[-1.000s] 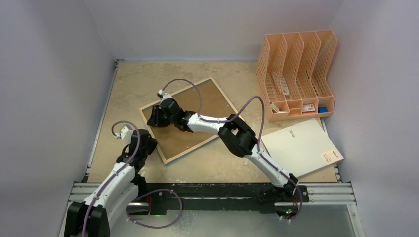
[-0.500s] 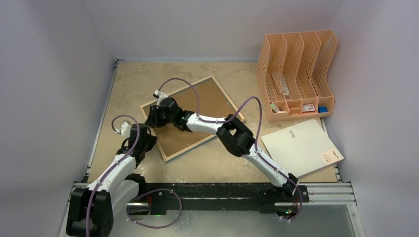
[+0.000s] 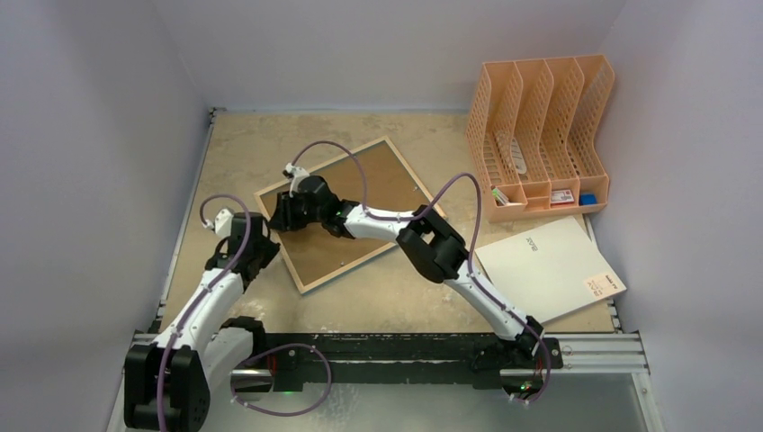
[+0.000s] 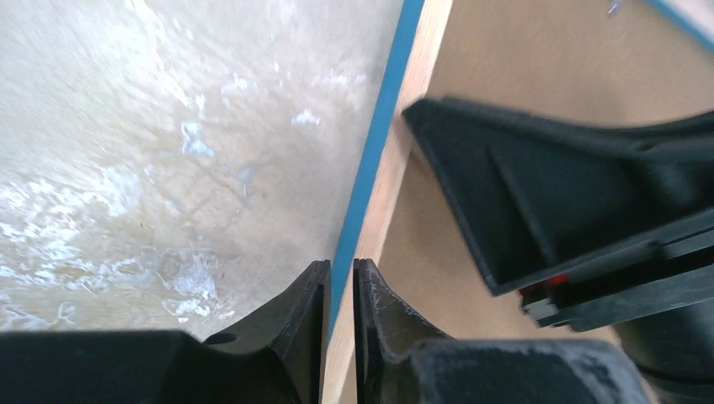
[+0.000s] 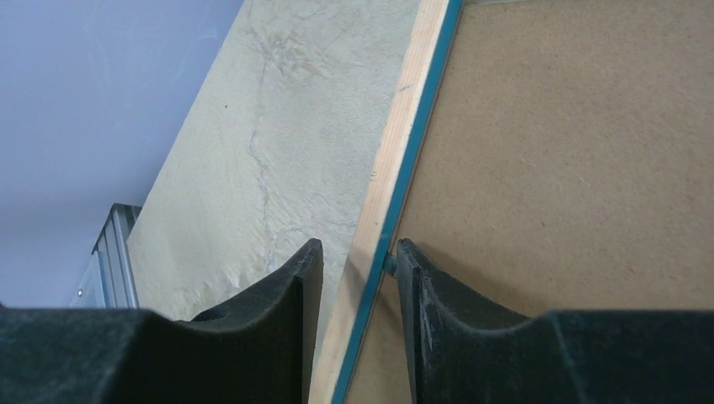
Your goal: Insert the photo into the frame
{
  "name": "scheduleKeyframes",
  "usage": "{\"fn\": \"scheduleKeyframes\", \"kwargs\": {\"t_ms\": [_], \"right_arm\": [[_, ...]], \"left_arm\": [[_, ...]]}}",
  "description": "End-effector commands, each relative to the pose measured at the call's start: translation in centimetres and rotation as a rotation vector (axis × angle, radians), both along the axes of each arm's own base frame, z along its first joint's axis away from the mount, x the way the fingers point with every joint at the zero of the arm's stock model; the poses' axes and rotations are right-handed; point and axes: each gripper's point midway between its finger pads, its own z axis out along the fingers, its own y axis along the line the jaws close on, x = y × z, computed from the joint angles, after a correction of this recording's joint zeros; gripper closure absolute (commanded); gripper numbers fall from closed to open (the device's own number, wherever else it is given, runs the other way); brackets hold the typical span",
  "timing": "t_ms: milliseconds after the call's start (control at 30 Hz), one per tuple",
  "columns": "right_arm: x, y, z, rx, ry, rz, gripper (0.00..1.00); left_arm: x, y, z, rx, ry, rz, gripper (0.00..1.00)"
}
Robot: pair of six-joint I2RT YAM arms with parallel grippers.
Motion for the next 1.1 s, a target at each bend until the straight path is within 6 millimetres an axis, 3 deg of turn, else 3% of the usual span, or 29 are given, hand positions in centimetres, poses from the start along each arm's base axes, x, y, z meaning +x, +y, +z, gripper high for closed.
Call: {"fn": "scheduleKeyframes", "kwargs": {"t_ms": [0, 100, 200, 400, 500, 633, 833, 933, 1067], "right_arm": [[1.4, -2.0, 1.5, 0.004, 0.005, -0.015, 0.59], [1.5, -2.3, 0.5, -0.005, 0.009, 0.006, 0.58], [1.7, -2.4, 0.4, -0.007, -0.017, 0.007, 0.58], [1.1, -3.0, 1.5, 0.014, -0.012, 0.002, 0.58], [0.8, -3.6, 2.6, 0.028, -0.019, -0.008, 0.59], [0.0, -5.2, 3.6, 0.023, -0.024, -0.026, 0.59], [-1.4, -8.6, 6.7, 0.015, -0.025, -0.084, 0.59], [-2.3, -10.4, 8.3, 0.019, -0.03, -0.106, 0.59], [-3.4, -12.4, 9.6, 0.015, -0.033, -0.129, 0.59]], "left_arm": [[1.7, 2.8, 4.9, 0.13, -0.08, 0.066, 0.76], [2.7, 3.8, 6.4, 0.156, -0.129, 0.129, 0.66], [3.7, 4.4, 6.5, 0.158, -0.152, 0.168, 0.61], [5.3, 4.8, 4.5, 0.114, -0.137, 0.189, 0.54], [6.5, 3.5, 3.6, 0.035, -0.166, 0.153, 0.51], [8.0, 1.7, 2.7, -0.033, -0.181, 0.073, 0.45], [10.5, 3.6, 2.2, 0.03, -0.157, 0.058, 0.34], [10.8, 4.7, 1.7, 0.062, -0.132, 0.078, 0.33], [10.7, 4.2, 0.1, 0.043, -0.089, 0.053, 0.38]]}}
